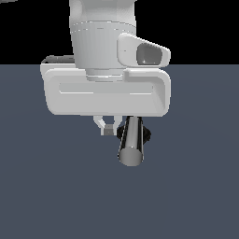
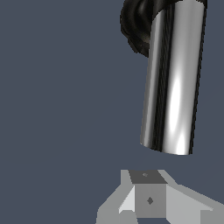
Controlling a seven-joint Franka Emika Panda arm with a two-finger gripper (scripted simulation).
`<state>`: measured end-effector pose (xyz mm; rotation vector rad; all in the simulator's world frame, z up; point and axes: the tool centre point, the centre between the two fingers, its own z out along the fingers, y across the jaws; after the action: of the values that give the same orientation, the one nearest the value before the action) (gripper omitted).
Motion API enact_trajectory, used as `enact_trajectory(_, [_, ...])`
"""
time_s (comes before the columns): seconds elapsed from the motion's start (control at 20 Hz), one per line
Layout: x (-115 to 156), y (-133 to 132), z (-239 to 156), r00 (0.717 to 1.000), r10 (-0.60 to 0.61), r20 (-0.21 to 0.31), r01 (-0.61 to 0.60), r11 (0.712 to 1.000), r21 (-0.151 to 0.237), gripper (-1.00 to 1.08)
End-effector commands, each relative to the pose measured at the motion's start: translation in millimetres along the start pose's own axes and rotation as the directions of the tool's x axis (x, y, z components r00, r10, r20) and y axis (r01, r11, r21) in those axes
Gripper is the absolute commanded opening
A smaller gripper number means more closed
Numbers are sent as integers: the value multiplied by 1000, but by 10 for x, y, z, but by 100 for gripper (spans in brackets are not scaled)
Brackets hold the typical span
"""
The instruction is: Turn on the faucet by rotating a designated handle.
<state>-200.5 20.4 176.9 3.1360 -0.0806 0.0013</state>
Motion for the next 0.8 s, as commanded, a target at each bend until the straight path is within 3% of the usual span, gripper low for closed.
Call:
enact_trajectory(0.0, [35, -16, 164, 1000, 3, 0, -3, 1000, 1, -100])
enact_trajectory(0.75, [169, -68, 700, 1000, 11, 1, -11, 1000, 5, -100])
